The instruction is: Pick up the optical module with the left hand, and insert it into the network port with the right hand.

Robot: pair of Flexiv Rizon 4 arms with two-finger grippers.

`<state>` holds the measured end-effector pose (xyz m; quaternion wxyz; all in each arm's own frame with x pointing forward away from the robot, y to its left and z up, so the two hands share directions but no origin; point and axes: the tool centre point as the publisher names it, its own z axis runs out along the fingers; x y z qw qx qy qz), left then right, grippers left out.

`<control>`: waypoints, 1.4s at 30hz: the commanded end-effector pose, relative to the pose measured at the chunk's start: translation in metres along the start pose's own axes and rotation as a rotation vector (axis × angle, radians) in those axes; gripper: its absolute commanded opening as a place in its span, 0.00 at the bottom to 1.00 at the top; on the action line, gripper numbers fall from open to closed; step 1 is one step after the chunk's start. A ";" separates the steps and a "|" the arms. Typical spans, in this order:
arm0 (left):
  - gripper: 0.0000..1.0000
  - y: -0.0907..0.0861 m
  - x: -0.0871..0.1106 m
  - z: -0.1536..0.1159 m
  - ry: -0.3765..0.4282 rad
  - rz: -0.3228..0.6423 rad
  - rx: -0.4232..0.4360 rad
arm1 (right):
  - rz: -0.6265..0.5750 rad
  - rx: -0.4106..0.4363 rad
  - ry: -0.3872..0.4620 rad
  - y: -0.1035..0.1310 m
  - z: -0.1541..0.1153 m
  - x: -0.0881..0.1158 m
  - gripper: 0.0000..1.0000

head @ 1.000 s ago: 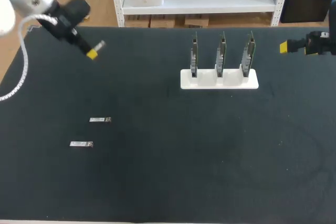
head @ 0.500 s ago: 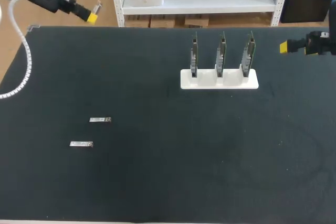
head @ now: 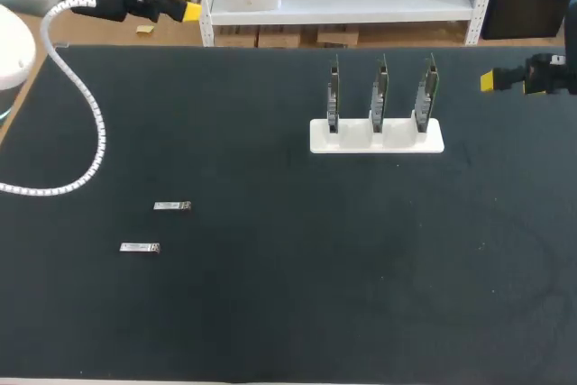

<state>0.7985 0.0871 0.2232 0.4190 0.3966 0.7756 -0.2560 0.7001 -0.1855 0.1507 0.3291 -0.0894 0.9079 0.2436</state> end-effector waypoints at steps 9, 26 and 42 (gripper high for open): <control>0.00 -0.024 -0.020 0.044 -0.152 0.149 0.272 | 0.001 0.004 -0.001 0.001 0.000 0.000 1.00; 0.00 -0.075 -0.044 0.090 -0.217 0.206 0.430 | 0.001 0.004 -0.001 0.001 0.000 0.000 1.00; 0.00 -0.113 -0.057 0.132 -0.279 0.216 0.558 | 0.001 0.004 -0.001 0.001 0.000 0.000 1.00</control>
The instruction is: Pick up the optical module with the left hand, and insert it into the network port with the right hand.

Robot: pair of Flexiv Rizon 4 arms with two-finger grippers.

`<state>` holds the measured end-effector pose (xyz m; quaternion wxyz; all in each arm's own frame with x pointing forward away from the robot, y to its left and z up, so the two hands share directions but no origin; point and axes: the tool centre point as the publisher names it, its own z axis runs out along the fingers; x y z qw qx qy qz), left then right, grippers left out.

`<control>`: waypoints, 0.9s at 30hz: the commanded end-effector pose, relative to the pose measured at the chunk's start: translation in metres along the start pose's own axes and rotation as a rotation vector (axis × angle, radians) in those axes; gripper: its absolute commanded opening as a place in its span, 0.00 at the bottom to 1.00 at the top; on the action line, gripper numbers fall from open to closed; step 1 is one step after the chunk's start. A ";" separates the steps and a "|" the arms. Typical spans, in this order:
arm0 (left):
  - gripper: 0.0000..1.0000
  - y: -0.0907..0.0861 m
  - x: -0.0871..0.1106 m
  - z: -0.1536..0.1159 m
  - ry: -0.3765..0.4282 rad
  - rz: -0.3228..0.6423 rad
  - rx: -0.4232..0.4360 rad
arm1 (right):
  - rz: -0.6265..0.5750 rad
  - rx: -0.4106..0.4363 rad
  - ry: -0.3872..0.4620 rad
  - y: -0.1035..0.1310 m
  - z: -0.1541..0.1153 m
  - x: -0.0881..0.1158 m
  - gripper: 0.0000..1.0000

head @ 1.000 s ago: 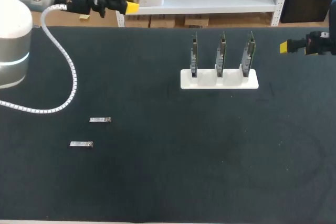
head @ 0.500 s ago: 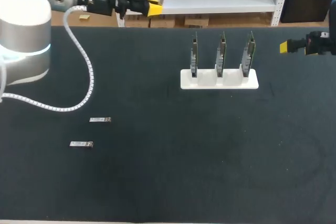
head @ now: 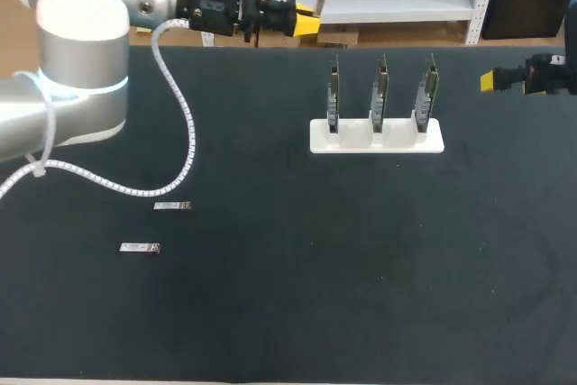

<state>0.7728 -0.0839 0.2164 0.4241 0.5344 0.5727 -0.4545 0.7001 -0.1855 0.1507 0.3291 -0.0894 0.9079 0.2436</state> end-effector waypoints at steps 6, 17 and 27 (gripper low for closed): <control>0.00 0.014 0.005 0.019 -0.043 -0.028 0.032 | 0.001 0.004 -0.001 0.001 0.000 0.000 1.00; 0.00 0.014 0.014 0.023 -0.079 -0.061 0.057 | 0.001 0.004 -0.001 0.001 0.000 0.000 1.00; 0.00 0.007 0.020 0.031 -0.125 -0.045 0.024 | 0.001 0.004 -0.001 0.001 0.000 0.000 1.00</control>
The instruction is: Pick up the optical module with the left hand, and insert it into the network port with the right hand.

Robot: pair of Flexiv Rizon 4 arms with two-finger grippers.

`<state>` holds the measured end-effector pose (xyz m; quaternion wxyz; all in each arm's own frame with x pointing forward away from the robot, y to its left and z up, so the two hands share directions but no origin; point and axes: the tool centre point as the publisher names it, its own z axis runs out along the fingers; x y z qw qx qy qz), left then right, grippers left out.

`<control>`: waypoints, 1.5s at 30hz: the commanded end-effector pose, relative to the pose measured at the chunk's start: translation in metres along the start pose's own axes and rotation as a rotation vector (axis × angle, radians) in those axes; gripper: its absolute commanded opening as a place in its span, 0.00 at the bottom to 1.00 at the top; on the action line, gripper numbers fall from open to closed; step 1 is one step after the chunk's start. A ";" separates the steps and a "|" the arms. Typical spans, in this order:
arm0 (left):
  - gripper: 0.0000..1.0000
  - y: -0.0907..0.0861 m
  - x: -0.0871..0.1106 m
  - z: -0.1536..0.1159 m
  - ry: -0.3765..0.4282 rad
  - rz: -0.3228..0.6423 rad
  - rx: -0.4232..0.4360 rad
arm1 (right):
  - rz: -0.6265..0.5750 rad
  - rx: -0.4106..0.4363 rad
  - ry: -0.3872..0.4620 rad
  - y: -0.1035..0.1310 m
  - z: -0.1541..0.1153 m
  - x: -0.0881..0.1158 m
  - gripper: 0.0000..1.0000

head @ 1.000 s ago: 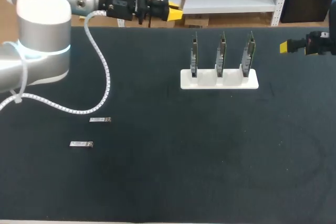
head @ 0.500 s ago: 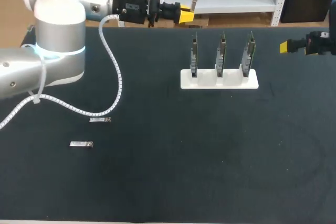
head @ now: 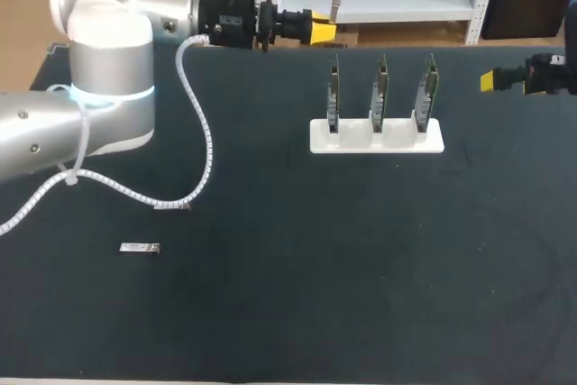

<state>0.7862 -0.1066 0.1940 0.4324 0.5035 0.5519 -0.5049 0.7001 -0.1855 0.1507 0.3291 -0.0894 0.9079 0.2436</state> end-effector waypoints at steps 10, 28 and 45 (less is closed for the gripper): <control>0.00 -0.011 0.011 0.009 -0.045 0.011 -0.061 | 0.001 0.004 -0.001 0.001 0.000 0.000 1.00; 0.00 -0.009 0.014 0.014 -0.023 0.042 -0.049 | 0.001 0.004 -0.001 0.001 0.000 0.000 1.00; 0.00 -0.012 0.023 0.014 -0.014 0.004 -0.066 | 0.001 0.004 -0.001 0.001 0.000 0.000 1.00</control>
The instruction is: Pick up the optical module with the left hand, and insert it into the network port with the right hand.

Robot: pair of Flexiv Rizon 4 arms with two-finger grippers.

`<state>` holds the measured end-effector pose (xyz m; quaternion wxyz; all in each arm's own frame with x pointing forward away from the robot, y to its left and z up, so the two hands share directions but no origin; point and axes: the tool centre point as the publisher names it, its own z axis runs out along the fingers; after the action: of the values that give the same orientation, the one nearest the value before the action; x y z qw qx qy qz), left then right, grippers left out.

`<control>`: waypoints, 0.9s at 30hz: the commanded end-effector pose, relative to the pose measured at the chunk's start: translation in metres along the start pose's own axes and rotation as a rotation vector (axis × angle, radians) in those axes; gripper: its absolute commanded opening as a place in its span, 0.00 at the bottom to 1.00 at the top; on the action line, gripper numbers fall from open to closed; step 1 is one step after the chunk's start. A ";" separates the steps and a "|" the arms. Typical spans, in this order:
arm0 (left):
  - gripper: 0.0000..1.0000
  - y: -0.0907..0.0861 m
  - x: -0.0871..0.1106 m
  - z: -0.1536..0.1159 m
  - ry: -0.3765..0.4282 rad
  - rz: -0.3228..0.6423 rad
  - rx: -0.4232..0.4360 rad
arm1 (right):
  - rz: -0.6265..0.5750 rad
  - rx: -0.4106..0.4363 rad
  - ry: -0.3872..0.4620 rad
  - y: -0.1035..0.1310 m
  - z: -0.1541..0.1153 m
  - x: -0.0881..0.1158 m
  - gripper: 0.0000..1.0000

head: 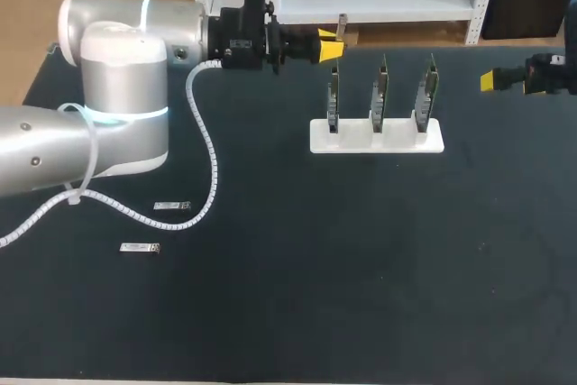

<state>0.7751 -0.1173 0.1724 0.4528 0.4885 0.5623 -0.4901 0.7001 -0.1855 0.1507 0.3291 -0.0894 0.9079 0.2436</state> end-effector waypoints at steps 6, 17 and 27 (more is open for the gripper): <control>0.00 -0.003 0.005 0.001 0.010 -0.009 -0.020 | 0.001 0.004 -0.001 0.001 0.000 0.000 1.00; 0.00 -0.003 0.007 0.002 0.016 -0.021 -0.027 | 0.001 0.004 -0.001 0.001 0.000 0.000 1.00; 0.00 -0.004 0.010 0.000 0.022 -0.027 -0.040 | 0.001 0.004 -0.001 0.001 0.000 0.000 1.00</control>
<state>0.7742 -0.1176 0.1620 0.4473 0.4796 0.5809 -0.4822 0.7001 -0.1855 0.1507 0.3291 -0.0894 0.9079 0.2436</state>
